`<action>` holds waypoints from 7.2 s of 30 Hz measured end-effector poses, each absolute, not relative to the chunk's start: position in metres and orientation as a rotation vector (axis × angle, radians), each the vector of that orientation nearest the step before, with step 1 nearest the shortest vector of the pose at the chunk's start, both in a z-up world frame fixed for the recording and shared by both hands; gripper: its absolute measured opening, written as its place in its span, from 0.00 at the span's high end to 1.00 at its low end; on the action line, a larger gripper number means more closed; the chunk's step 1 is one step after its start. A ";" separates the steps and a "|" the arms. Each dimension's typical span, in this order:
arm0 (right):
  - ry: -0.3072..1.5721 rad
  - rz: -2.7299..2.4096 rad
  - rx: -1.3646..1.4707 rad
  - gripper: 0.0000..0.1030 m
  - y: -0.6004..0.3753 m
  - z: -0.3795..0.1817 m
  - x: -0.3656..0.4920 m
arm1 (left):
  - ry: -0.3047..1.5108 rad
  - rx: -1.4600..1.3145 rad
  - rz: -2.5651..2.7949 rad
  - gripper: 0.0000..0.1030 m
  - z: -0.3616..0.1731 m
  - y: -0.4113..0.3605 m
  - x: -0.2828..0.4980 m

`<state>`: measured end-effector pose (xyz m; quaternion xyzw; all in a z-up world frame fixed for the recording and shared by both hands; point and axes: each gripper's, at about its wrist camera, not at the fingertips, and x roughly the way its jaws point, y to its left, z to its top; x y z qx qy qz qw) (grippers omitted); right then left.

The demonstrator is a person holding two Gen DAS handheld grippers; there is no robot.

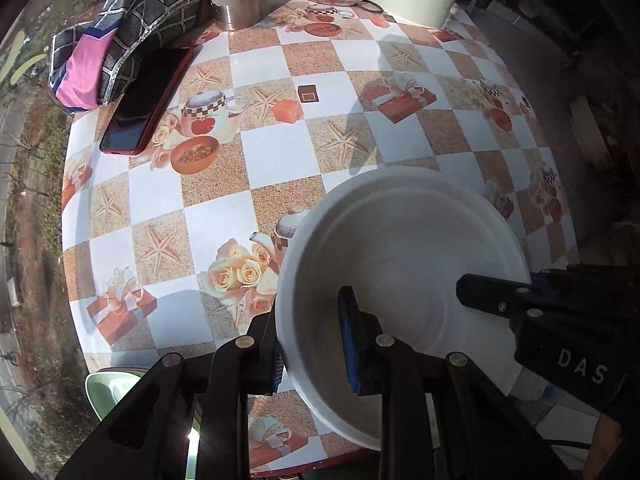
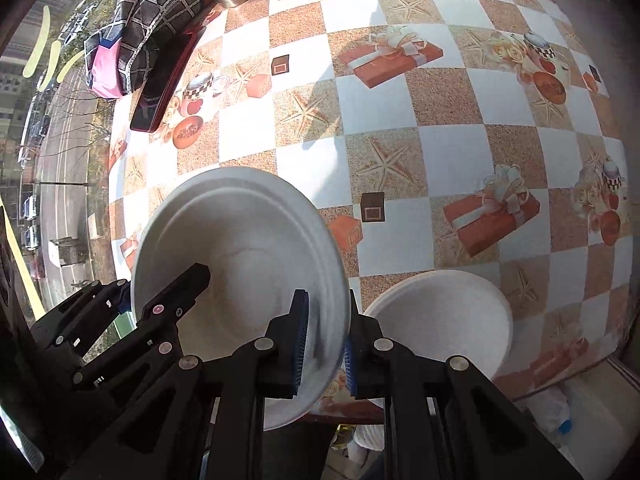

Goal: Organize plates and bowls
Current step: 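Lift the white bowl with both tools and carry it over the stacked bowls, then lower the white bowl into the stacked bowls and open both tools, then move both open tools to the rim of the stacked white bowls, then close both tools on the rim of the bowl stack, then lift the bowl stack with both tools and carry it over the green plates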

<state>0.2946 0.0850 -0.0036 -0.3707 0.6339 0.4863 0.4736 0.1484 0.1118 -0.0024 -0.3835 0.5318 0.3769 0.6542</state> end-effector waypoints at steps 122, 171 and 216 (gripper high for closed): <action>1.632 0.845 -0.841 0.02 -0.036 -0.105 0.406 | 1.471 -0.784 0.668 0.21 -0.101 0.055 0.252; 1.673 1.145 -1.039 0.75 -0.025 -0.090 0.313 | 1.456 -0.910 0.694 0.65 -0.107 -0.023 0.181; 1.493 1.488 -1.284 0.74 0.070 0.001 0.088 | 1.200 -1.020 1.033 0.59 -0.009 0.043 -0.058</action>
